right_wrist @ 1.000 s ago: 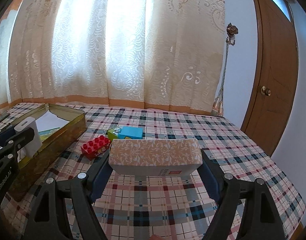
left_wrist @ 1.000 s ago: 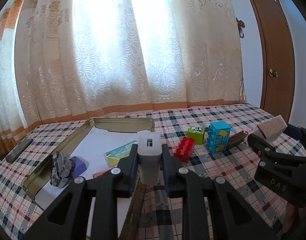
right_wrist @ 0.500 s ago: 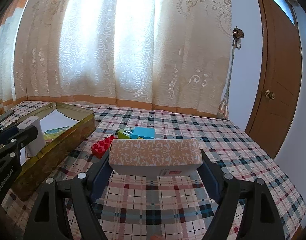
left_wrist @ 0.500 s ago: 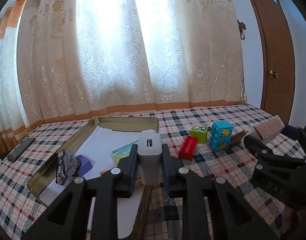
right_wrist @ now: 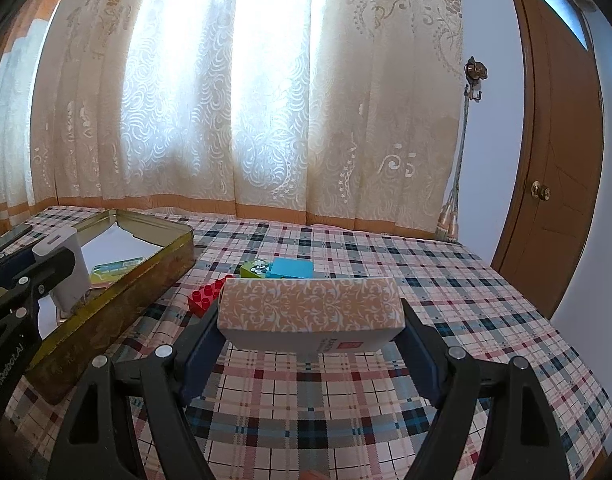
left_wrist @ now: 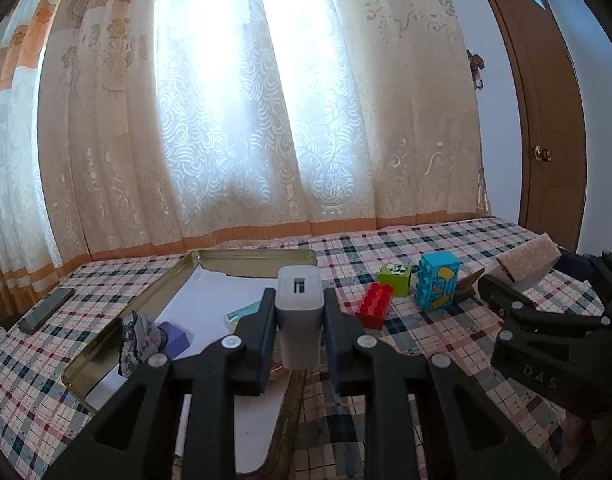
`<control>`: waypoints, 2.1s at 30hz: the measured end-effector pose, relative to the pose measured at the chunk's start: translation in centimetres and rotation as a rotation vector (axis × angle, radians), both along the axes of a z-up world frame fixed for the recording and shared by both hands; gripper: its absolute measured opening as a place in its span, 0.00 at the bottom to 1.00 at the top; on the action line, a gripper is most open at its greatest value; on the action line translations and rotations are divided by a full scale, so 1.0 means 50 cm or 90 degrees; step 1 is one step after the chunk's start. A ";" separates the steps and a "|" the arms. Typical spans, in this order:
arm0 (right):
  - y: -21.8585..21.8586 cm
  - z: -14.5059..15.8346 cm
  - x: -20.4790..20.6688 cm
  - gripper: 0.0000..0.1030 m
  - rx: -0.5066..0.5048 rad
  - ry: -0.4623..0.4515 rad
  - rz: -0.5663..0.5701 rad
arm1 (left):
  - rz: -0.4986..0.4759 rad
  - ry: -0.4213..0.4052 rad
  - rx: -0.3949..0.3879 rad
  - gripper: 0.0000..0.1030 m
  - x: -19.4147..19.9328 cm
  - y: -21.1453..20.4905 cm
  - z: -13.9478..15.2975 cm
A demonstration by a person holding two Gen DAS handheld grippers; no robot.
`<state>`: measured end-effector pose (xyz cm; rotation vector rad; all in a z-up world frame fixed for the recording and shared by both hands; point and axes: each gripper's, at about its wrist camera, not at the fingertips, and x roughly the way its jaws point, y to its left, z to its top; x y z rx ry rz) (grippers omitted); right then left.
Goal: Organize rigid objects
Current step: 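Lift the pink box and white cylinder and carry both toward the gold tray, then lower the pink box and white cylinder into the tray and open both grippers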
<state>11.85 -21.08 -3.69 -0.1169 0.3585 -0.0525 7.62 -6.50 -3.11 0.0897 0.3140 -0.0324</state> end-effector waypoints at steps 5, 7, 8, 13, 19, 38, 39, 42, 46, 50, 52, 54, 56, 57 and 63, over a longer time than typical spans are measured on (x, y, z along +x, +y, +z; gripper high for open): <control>0.004 0.001 -0.004 0.80 -0.004 -0.007 0.001 | 0.005 -0.018 0.001 0.20 -0.011 0.004 0.003; 0.007 0.002 -0.007 0.80 -0.008 -0.011 0.002 | 0.011 -0.022 0.003 0.20 -0.014 0.007 0.004; 0.009 0.002 -0.008 0.80 -0.011 -0.013 0.002 | 0.015 -0.022 0.004 0.20 -0.014 0.009 0.004; 0.019 0.005 -0.015 0.80 -0.022 -0.023 0.004 | 0.026 -0.019 -0.001 0.20 -0.014 0.022 0.005; 0.030 0.005 -0.019 0.80 -0.015 -0.024 0.017 | 0.038 -0.017 -0.005 0.20 -0.019 0.039 0.005; 0.125 0.002 -0.036 0.80 -0.048 -0.043 0.088 | 0.066 -0.008 -0.014 0.20 -0.022 0.097 0.000; 0.127 0.002 -0.037 0.80 -0.047 -0.044 0.091 | 0.066 -0.007 -0.015 0.20 -0.022 0.099 0.000; 0.134 0.002 -0.036 0.80 -0.043 -0.044 0.098 | 0.069 -0.004 -0.015 0.20 -0.022 0.107 0.000; 0.147 0.002 -0.037 0.80 -0.046 -0.047 0.107 | 0.072 0.001 -0.014 0.20 -0.020 0.117 -0.001; 0.158 0.001 -0.039 0.80 -0.049 -0.050 0.119 | 0.074 0.001 -0.012 0.20 -0.021 0.123 -0.002; 0.163 0.001 -0.038 0.80 -0.051 -0.049 0.123 | 0.075 0.002 -0.012 0.20 -0.020 0.128 -0.002; 0.167 0.001 -0.037 0.80 -0.052 -0.048 0.127 | 0.078 0.003 -0.013 0.20 -0.020 0.132 -0.002; 0.172 0.001 -0.035 0.80 -0.052 -0.045 0.133 | 0.083 0.004 -0.015 0.20 -0.021 0.141 -0.002; 0.175 0.001 -0.034 0.80 -0.053 -0.044 0.136 | 0.085 0.005 -0.014 0.20 -0.020 0.146 -0.003; 0.194 0.000 -0.028 0.80 -0.060 -0.041 0.157 | 0.106 0.018 -0.021 0.20 -0.014 0.186 -0.005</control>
